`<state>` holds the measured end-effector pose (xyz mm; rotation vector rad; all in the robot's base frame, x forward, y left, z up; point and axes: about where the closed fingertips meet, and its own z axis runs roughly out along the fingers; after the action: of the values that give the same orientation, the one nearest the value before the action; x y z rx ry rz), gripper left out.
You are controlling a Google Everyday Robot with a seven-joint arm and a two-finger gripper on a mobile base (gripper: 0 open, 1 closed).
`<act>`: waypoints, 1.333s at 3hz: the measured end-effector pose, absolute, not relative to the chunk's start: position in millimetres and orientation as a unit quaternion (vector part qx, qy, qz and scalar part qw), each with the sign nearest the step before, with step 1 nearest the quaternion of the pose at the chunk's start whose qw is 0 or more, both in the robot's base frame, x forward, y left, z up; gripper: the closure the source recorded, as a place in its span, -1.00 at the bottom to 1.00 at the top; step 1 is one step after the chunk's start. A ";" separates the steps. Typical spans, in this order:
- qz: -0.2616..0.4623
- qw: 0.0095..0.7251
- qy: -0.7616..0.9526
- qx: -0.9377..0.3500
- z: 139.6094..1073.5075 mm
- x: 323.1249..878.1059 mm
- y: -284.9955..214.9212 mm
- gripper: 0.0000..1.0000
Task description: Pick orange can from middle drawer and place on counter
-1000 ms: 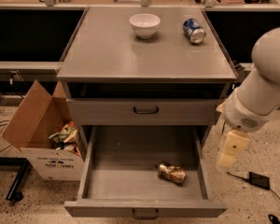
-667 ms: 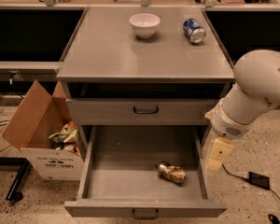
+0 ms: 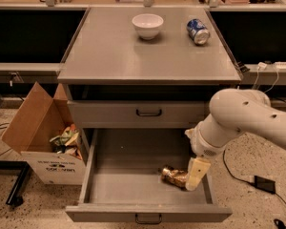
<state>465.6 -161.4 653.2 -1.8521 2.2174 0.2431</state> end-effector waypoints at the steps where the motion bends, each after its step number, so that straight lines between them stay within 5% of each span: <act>1: 0.103 0.131 0.751 -0.639 611.9 470.2 -143.1 -1.00; 4: 0.126 0.134 0.754 -0.631 559.3 484.6 -145.3 -1.00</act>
Offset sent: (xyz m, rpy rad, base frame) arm 0.0185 0.0344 -0.1081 0.1184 0.0472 0.0716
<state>484.6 -145.3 559.3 -1.8295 2.1855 0.3645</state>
